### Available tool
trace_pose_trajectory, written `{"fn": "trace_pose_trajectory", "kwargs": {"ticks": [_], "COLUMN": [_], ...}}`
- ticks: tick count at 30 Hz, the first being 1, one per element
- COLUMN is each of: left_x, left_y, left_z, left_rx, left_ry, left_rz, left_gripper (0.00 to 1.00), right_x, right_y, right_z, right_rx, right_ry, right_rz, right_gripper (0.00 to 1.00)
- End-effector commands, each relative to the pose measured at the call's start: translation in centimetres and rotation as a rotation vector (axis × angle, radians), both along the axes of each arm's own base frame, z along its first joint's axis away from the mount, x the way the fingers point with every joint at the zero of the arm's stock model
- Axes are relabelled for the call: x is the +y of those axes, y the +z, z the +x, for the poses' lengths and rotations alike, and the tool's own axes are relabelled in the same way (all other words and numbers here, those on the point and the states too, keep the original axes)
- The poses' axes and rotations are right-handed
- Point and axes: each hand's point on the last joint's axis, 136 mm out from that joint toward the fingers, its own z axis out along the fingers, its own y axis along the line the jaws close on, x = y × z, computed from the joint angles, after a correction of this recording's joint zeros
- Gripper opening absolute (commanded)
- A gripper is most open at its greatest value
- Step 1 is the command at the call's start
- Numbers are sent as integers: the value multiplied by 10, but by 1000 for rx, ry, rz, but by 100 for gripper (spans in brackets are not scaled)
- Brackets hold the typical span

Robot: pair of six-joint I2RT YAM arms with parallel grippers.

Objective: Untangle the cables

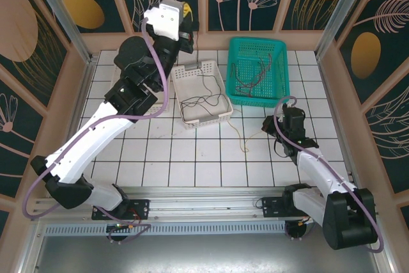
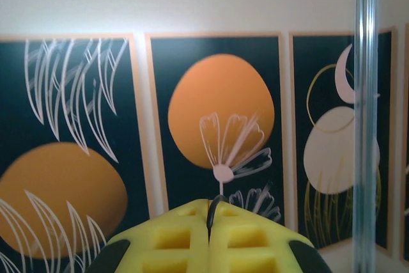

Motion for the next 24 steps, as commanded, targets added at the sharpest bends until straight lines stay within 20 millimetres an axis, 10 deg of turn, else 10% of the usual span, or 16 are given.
{"fn": "trace_pose_trajectory", "kwargs": {"ticks": [1, 15, 24], "left_x": [15, 0, 7], "left_y": [22, -33, 36], "left_z": [-23, -43, -74], "left_rx": [1, 272, 189], "left_ry": [-77, -279, -410], "left_rz": [-130, -197, -276], "left_gripper": [0, 0, 0], "right_x": [7, 25, 33], "right_y": [11, 21, 22], "right_z": [2, 2, 1], "right_rx": [-27, -37, -33], "right_ry": [27, 78, 88], "right_rz": [4, 21, 31], "right_gripper": [0, 0, 0]}}
